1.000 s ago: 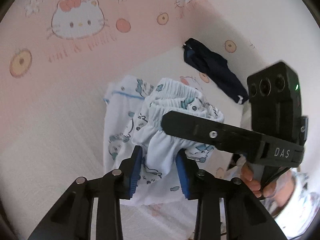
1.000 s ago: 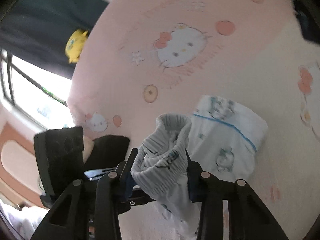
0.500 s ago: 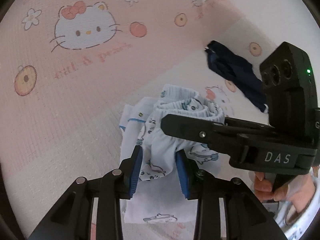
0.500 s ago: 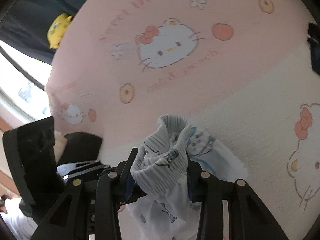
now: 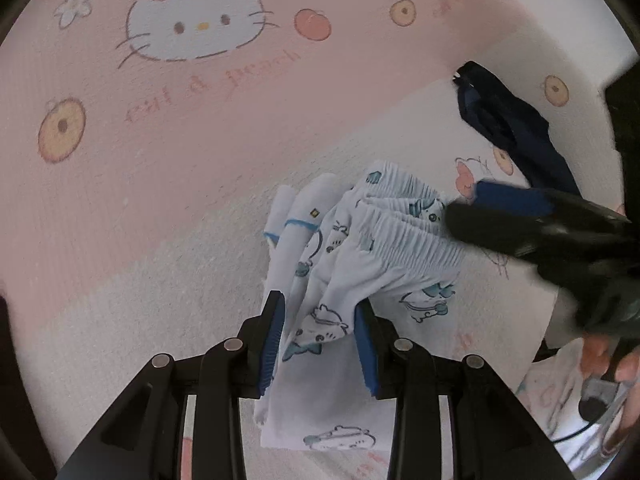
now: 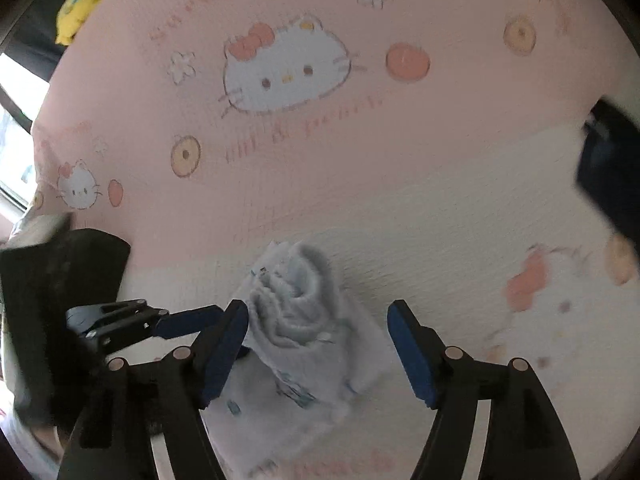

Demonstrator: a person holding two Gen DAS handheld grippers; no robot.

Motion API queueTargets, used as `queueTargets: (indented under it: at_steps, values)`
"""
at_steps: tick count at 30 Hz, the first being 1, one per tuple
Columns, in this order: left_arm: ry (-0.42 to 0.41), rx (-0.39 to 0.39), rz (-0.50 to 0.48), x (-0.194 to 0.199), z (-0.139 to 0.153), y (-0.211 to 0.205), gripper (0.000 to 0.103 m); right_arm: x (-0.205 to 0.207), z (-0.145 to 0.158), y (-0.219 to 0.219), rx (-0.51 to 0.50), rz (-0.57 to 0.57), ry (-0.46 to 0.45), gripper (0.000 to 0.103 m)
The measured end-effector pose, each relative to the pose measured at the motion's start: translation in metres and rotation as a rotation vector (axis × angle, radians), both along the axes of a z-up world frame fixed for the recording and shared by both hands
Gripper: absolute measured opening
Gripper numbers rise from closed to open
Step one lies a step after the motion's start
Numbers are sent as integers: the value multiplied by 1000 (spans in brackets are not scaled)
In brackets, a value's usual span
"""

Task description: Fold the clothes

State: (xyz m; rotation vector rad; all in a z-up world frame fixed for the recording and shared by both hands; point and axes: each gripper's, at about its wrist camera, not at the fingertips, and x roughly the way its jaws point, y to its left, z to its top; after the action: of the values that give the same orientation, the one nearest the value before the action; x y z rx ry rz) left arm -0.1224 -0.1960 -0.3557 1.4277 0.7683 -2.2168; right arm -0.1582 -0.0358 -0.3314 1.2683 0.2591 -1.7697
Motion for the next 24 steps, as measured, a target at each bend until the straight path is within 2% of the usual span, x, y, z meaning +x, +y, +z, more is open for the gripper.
queueTargets:
  at_steps: [3,5,7,9,12,14,19,21,24]
  values:
    - [12,11,21,12,12,5,38,-9,5,23,-53,-46,-33,78]
    - [14,8,42,22,17,7,52,-17,-2,34,-66,-95,-95,78]
    - [26,6,74,34,20,9,52,-22,-11,42,-71,-127,-138,78]
    - [30,38,118,48,18,10,52,-23,-20,45,-54,-125,-166,78]
    - [44,68,188,67,15,9,52,-18,-31,47,8,-117,-159,78]
    - [61,93,259,85,13,6,52,-12,-35,45,8,-95,-168,78]
    - [169,302,467,130,-8,6,53,-1,-45,32,11,-49,-203,78]
    - [174,349,513,140,-19,11,53,1,-50,26,19,-38,-214,78]
    - [191,355,575,151,-27,21,53,3,-55,16,27,-7,-232,78]
